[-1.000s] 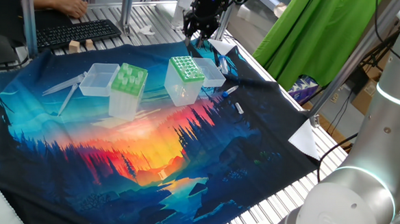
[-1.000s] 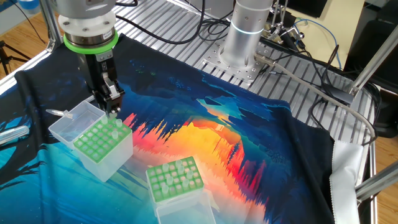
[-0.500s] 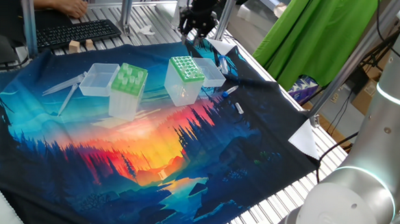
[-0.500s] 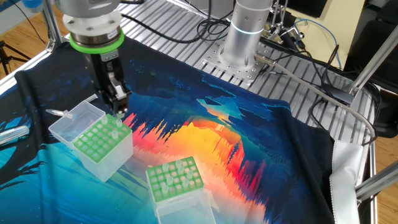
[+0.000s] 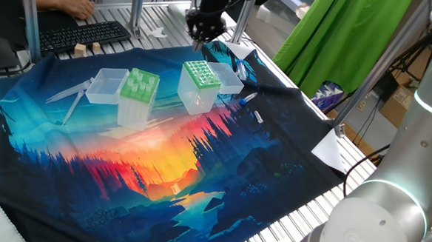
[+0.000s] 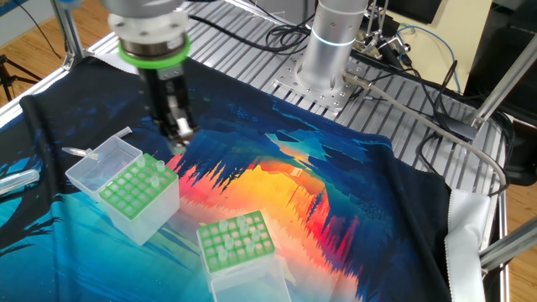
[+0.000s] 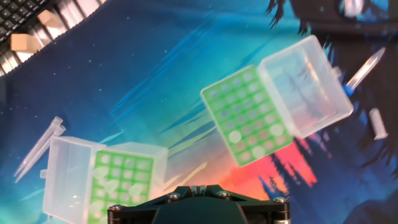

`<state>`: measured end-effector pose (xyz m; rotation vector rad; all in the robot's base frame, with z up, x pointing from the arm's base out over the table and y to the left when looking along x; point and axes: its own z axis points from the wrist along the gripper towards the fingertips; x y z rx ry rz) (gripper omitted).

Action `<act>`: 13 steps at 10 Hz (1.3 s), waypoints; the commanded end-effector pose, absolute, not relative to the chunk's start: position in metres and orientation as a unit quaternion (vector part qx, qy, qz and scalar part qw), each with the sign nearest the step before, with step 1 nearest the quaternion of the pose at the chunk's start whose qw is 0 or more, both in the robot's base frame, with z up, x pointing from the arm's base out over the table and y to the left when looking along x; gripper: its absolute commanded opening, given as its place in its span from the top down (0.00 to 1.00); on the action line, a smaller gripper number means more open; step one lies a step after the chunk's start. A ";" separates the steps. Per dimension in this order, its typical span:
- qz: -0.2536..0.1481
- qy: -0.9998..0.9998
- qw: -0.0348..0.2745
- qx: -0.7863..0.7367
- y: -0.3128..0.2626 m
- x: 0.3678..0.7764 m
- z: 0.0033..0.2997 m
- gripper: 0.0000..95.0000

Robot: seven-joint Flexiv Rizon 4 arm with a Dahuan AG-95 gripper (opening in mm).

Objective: Transfer all large pipette tips from one holder to another

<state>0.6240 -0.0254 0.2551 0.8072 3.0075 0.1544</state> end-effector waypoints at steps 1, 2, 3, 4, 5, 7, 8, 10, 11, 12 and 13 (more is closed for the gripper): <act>0.050 0.959 0.011 0.278 -0.013 0.623 0.251 1.00; 0.050 0.957 0.012 0.286 -0.010 0.623 0.248 1.00; 0.049 0.954 0.012 0.294 -0.008 0.623 0.247 1.00; 0.047 0.952 0.011 0.302 -0.008 0.623 0.247 1.00; 0.051 0.951 0.010 0.305 -0.008 0.623 0.247 1.00; 0.052 0.952 0.010 0.301 -0.008 0.623 0.247 1.00; 0.053 0.953 0.009 0.298 -0.008 0.623 0.247 1.00; 0.046 0.951 0.013 0.306 -0.008 0.623 0.247 1.00; 0.044 0.951 0.014 0.306 -0.008 0.623 0.247 1.00; 0.043 0.952 0.013 0.303 -0.008 0.623 0.247 1.00; 0.042 0.955 0.009 0.292 -0.008 0.623 0.247 1.00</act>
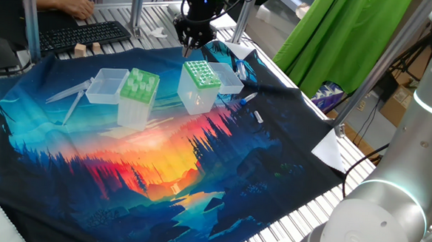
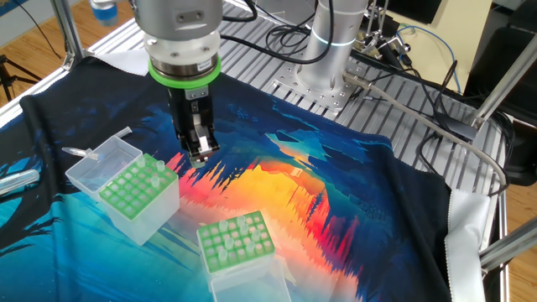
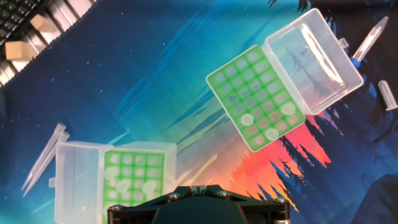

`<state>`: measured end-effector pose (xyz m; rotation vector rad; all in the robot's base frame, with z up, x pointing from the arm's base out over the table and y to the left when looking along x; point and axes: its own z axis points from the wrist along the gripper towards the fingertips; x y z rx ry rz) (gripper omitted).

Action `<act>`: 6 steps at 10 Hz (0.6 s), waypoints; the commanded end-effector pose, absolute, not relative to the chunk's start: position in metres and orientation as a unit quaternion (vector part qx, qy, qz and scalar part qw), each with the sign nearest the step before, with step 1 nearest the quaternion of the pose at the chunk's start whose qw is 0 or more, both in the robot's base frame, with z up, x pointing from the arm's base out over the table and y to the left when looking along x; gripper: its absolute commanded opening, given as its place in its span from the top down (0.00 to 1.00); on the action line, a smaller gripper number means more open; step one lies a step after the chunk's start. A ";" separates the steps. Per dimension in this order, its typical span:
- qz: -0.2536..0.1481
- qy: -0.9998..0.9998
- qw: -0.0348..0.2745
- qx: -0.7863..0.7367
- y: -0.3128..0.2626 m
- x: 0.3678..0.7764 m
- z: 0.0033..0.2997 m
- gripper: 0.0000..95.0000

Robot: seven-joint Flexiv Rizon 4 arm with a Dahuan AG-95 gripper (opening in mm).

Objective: Transfer all large pipette tips from one holder to another

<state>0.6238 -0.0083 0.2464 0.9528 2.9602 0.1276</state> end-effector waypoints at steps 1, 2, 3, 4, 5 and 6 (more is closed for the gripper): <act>0.042 0.957 0.008 0.288 -0.008 0.623 0.247 1.00; 0.040 0.959 0.005 0.282 -0.008 0.623 0.247 1.00; 0.041 0.961 0.004 0.273 -0.008 0.623 0.247 1.00; 0.042 0.964 0.004 0.264 -0.008 0.623 0.247 1.00; 0.041 0.965 0.004 0.261 -0.008 0.623 0.247 1.00; 0.044 0.966 0.003 0.257 -0.008 0.623 0.247 1.00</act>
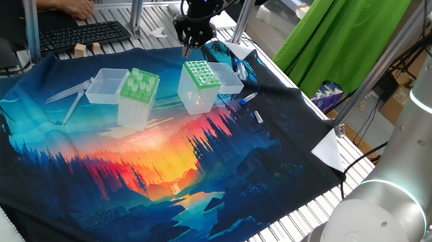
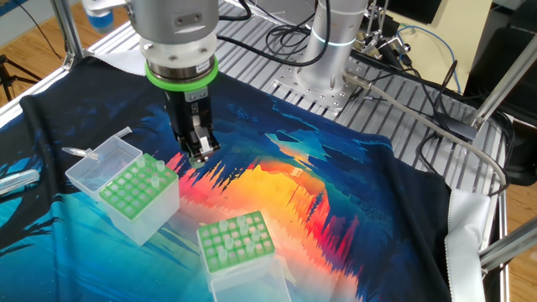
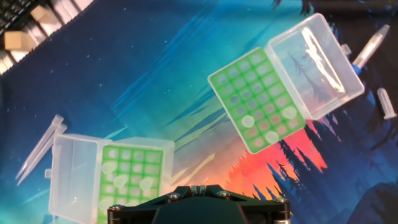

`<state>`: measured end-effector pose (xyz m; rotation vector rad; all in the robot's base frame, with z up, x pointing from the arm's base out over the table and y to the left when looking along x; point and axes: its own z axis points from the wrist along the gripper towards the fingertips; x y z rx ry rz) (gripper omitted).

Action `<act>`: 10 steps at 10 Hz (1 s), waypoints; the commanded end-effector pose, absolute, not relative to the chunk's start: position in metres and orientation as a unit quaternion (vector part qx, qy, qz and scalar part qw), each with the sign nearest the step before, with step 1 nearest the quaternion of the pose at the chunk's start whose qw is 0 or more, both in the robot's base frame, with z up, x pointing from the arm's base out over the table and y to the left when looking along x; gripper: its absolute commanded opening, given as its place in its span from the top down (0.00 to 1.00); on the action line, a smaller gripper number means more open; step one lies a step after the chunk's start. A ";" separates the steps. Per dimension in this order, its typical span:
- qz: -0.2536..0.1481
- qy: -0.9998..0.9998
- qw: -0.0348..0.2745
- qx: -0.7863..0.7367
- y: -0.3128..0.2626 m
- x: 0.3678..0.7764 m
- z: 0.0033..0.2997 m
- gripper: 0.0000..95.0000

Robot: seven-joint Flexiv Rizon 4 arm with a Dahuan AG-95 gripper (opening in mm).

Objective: Transfer all large pipette tips from one holder to another

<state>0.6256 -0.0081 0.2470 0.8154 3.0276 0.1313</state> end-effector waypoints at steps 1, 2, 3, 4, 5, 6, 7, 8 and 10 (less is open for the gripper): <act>0.047 0.965 0.003 0.260 -0.008 0.623 0.247 1.00; 0.045 0.962 0.003 0.269 -0.008 0.623 0.247 0.80; 0.046 0.958 0.002 0.284 -0.008 0.623 0.247 0.80; 0.047 0.955 0.002 0.292 -0.007 0.624 0.244 0.80; 0.047 0.952 0.004 0.304 0.003 0.629 0.232 0.80; 0.047 0.950 0.005 0.310 0.009 0.632 0.224 0.80; 0.048 0.947 0.006 0.317 0.018 0.636 0.217 0.80; 0.049 0.946 0.006 0.322 0.023 0.640 0.214 0.80; 0.049 0.942 0.006 0.332 0.038 0.647 0.207 0.80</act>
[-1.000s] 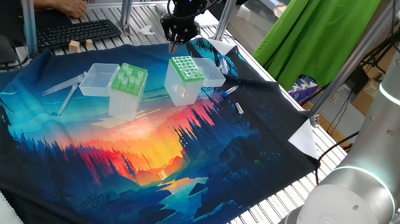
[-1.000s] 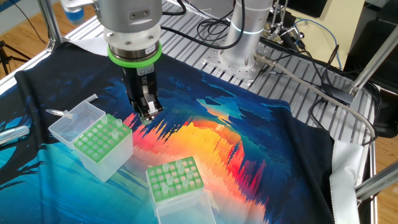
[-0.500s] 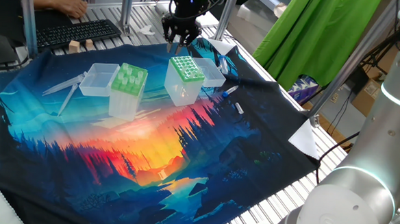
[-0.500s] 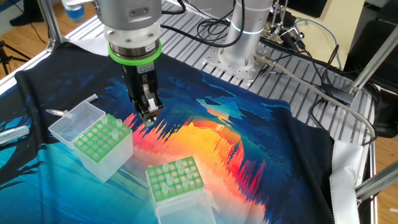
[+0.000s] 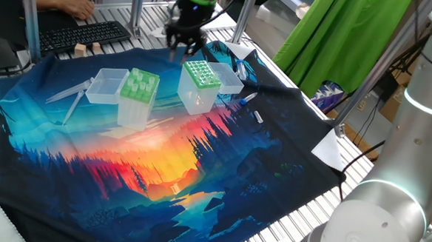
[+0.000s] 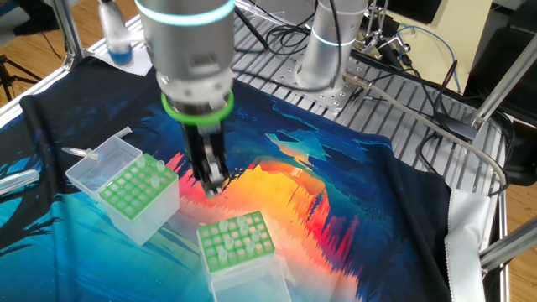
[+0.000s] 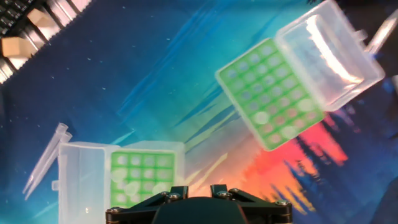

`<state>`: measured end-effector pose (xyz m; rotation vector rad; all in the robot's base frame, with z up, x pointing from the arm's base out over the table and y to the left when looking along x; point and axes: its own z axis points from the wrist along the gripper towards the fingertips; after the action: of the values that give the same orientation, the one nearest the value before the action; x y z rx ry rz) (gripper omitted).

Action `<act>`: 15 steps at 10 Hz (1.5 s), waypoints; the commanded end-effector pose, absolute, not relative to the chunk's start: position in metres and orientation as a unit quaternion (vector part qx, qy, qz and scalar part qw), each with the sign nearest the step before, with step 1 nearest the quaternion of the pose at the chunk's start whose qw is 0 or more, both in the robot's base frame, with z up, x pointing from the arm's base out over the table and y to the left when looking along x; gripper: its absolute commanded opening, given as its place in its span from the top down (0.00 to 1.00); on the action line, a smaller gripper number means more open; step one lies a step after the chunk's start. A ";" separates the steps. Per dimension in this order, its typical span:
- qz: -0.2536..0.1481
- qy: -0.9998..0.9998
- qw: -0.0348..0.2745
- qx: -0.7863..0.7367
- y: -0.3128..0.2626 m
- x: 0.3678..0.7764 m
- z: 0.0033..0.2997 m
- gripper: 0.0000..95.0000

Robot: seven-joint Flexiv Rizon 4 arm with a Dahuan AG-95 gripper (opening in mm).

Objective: Transfer all large pipette tips from one holder to another

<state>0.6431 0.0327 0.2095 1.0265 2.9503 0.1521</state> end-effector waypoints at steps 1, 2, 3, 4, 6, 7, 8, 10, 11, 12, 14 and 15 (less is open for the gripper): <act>0.049 0.941 0.007 0.335 0.042 0.649 0.204 0.80; 0.050 0.940 0.008 0.338 0.044 0.651 0.201 0.80; 0.053 0.939 0.008 0.339 0.046 0.652 0.196 0.80; 0.054 0.938 0.012 0.343 0.048 0.654 0.190 0.80; 0.056 0.935 0.014 0.351 0.052 0.657 0.185 0.80; 0.056 0.934 0.014 0.352 0.054 0.659 0.182 0.80; 0.057 0.933 0.015 0.355 0.057 0.660 0.179 0.80; 0.057 0.932 0.017 0.358 0.060 0.661 0.173 0.80; 0.056 0.931 0.019 0.359 0.060 0.662 0.170 0.80; 0.057 0.931 0.020 0.361 0.062 0.661 0.167 0.80; 0.058 0.929 0.021 0.364 0.064 0.661 0.163 0.80; 0.058 0.929 0.022 0.365 0.065 0.660 0.161 0.80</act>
<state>0.6603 0.0652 0.1603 1.1305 2.8774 0.1784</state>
